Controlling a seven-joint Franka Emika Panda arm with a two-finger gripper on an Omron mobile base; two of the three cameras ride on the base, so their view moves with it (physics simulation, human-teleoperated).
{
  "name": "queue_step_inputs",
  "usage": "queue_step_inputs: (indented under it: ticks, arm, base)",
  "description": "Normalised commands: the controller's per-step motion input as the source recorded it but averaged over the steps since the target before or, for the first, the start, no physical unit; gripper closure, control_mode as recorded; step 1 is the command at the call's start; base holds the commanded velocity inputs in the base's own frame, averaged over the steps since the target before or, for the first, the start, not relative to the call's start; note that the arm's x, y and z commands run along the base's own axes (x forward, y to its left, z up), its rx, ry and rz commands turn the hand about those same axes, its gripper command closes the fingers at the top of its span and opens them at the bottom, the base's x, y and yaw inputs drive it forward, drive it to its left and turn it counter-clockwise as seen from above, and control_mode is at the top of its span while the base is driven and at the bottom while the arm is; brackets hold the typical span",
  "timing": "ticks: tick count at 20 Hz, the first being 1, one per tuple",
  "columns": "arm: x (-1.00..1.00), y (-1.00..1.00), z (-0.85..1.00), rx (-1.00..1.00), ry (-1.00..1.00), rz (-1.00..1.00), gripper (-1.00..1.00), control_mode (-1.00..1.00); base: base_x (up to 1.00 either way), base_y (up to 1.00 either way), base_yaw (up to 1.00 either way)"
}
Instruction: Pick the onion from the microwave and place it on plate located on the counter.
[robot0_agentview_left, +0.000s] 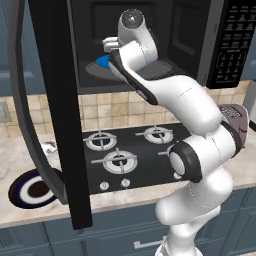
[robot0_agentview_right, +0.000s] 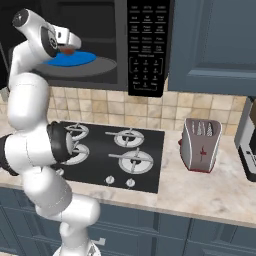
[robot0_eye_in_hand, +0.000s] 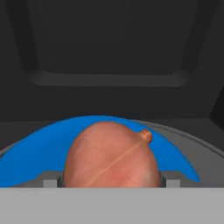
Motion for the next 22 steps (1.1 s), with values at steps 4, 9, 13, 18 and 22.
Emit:
queue_step_inputs:
  ticks: [4,9,13,18,22]
  arm:
    - [-1.00,-0.05,-0.01,0.00,-0.28,0.00,1.00,-1.00]
    - [-1.00,-0.36,-0.04,0.01,-0.21,0.00,1.00,-1.00]
    - [-1.00,-0.53,-0.01,0.07,-0.01,0.09,1.00,-1.00]
    - [-0.99,-0.14,-0.21,0.02,0.11,0.31,1.00,-1.00]
    - [-0.90,0.23,-0.13,0.00,0.28,0.49,1.00,-1.00]
  base:
    - [0.00,0.00,0.00]
    - [0.00,0.00,0.00]
    - [0.00,0.00,0.00]
    - [0.00,0.00,0.00]
    - [0.00,0.00,0.00]
